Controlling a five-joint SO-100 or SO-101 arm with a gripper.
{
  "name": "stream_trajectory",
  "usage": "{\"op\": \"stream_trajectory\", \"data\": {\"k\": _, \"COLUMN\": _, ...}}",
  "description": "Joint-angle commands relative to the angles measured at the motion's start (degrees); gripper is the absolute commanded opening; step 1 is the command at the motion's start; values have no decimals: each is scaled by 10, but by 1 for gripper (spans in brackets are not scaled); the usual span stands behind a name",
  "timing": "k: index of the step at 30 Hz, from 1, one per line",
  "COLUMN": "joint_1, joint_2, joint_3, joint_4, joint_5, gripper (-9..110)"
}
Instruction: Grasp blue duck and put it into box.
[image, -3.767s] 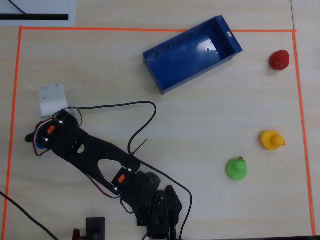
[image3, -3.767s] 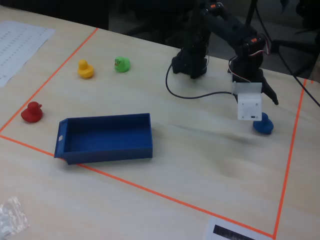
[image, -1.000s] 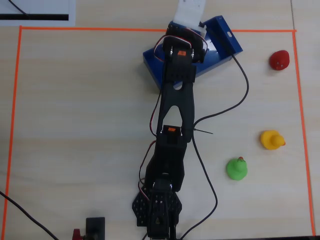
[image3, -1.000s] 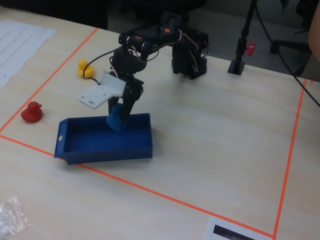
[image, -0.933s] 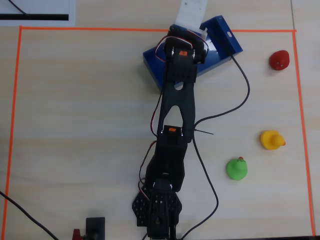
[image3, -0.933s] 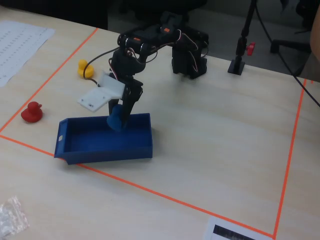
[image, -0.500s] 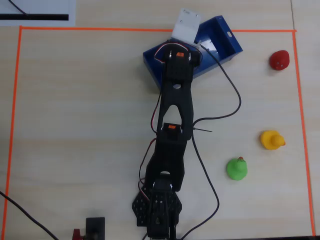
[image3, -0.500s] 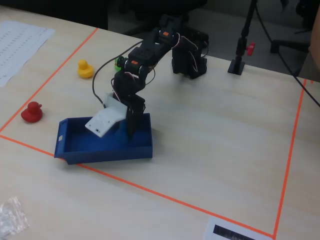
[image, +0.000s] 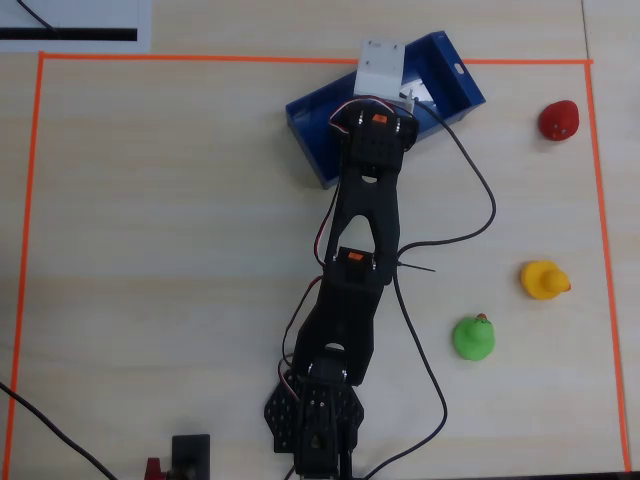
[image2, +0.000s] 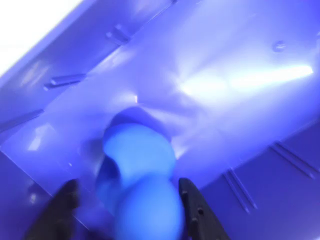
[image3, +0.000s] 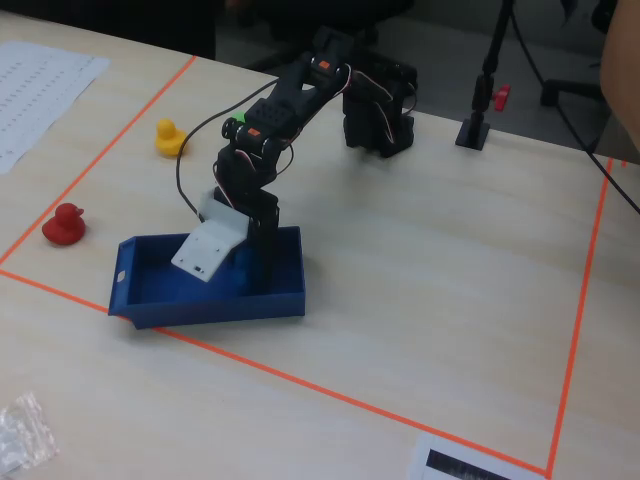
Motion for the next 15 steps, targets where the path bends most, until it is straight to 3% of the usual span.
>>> {"op": "stream_trajectory", "data": {"k": 1, "joint_1": 6, "joint_2": 90, "joint_3": 15, "joint_4": -43, "joint_5": 10, "gripper": 28}}
{"op": "stream_trajectory", "data": {"k": 4, "joint_1": 3, "joint_2": 160, "joint_3": 55, "joint_4": -83, "joint_5": 16, "gripper": 23}}
{"op": "stream_trajectory", "data": {"k": 8, "joint_1": -17, "joint_2": 301, "joint_3": 123, "joint_4": -152, "joint_5": 80, "gripper": 7}}
{"op": "stream_trajectory", "data": {"k": 15, "joint_1": -83, "joint_2": 629, "joint_3": 430, "joint_4": -121, "joint_5": 89, "gripper": 1}}
